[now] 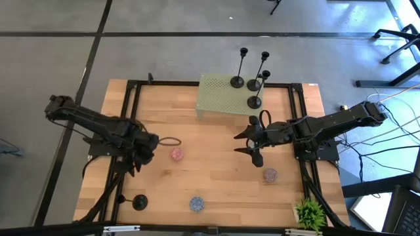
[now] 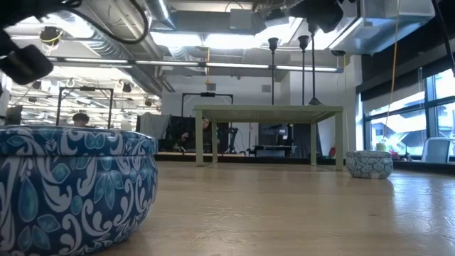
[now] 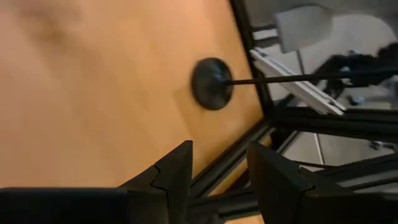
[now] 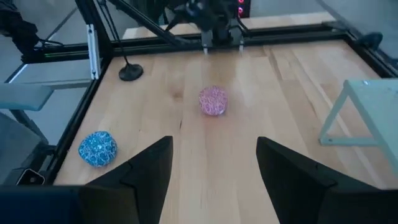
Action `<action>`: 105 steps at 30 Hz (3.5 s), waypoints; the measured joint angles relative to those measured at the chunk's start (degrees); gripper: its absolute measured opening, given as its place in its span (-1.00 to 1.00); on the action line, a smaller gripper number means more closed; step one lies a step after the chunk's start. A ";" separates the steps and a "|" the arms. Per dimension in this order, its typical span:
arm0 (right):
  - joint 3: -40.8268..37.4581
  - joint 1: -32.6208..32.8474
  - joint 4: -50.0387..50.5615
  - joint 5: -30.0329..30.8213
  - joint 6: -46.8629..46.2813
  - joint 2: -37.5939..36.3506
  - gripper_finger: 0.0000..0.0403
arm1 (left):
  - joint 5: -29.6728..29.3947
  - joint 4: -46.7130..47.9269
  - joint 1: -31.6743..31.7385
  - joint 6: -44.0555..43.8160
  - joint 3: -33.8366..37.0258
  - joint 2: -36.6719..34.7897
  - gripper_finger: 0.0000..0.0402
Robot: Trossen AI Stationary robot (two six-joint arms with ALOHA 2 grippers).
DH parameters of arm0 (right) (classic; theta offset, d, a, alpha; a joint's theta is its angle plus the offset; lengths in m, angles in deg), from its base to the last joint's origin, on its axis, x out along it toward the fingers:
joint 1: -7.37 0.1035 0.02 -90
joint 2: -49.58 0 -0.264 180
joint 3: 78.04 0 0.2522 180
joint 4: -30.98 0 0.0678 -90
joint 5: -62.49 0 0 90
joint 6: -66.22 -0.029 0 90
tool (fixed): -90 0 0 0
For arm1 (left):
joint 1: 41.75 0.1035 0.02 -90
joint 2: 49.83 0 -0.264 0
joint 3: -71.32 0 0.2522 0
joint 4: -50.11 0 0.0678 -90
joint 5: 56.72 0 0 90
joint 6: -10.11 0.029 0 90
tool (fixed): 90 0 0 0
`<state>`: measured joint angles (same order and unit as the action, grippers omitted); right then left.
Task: Pick & Place candle stick holders
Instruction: Put the black candle holder on the shelf aligned with the other black candle holder
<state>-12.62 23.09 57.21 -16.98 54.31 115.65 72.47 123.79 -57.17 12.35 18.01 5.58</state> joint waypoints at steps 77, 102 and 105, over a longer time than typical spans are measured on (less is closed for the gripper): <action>0.00 0.13 -7.14 -12.72 10.50 4.13 0.17 | -18.55 -50.32 -34.48 -9.36 10.21 3.86 -0.68; 0.00 0.06 -11.11 -12.60 12.79 4.13 0.17 | -38.21 -61.24 -25.15 19.81 4.68 2.05 -0.92; 0.00 0.00 -12.96 -11.32 12.80 4.13 0.17 | -44.88 -62.21 -22.55 19.54 1.43 1.01 -0.91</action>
<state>-12.62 23.09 44.25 -28.30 67.11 119.78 27.60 61.58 -79.72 31.89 19.44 6.59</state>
